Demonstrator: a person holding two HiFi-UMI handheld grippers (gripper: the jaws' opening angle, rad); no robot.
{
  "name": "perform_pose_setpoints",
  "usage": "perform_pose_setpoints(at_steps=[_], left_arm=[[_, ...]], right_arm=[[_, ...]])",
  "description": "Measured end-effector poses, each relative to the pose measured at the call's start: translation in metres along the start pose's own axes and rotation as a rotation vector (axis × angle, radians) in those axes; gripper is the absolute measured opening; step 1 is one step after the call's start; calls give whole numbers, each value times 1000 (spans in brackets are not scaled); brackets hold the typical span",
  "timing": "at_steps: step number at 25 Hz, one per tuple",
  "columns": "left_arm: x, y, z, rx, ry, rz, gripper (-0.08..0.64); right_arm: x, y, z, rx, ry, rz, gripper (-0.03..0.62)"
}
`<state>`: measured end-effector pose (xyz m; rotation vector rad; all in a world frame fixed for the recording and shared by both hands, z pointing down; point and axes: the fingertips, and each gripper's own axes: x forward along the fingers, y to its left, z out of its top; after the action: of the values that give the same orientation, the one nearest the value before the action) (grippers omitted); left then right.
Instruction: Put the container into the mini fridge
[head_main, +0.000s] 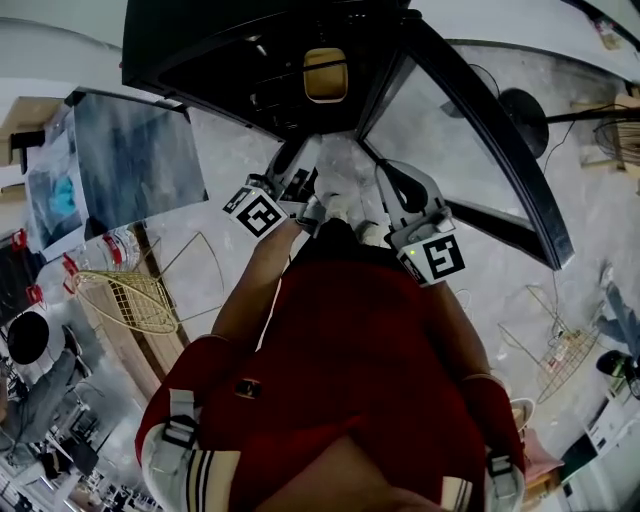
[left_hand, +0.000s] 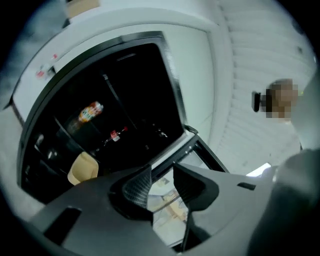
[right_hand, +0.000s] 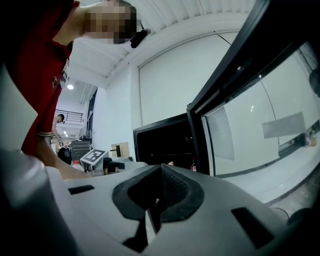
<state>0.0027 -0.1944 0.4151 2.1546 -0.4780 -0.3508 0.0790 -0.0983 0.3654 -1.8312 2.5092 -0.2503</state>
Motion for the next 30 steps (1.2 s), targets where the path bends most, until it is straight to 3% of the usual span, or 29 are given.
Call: perform_pose_setpoints(at_steps=[7, 15, 22, 30], left_arm=[[-11, -69, -10, 307, 103, -41, 49], [-22, -138, -28, 613, 156, -79, 8], [-33, -168, -34, 705, 141, -80, 8], [-45, -174, -34, 706, 126, -45, 8]], right_arm=[[-18, 11, 27, -9, -51, 18, -3], [-39, 30, 44, -5, -100, 64, -3], [-54, 40, 52, -11, -124, 103, -3], [-58, 52, 54, -5, -135, 149, -3]])
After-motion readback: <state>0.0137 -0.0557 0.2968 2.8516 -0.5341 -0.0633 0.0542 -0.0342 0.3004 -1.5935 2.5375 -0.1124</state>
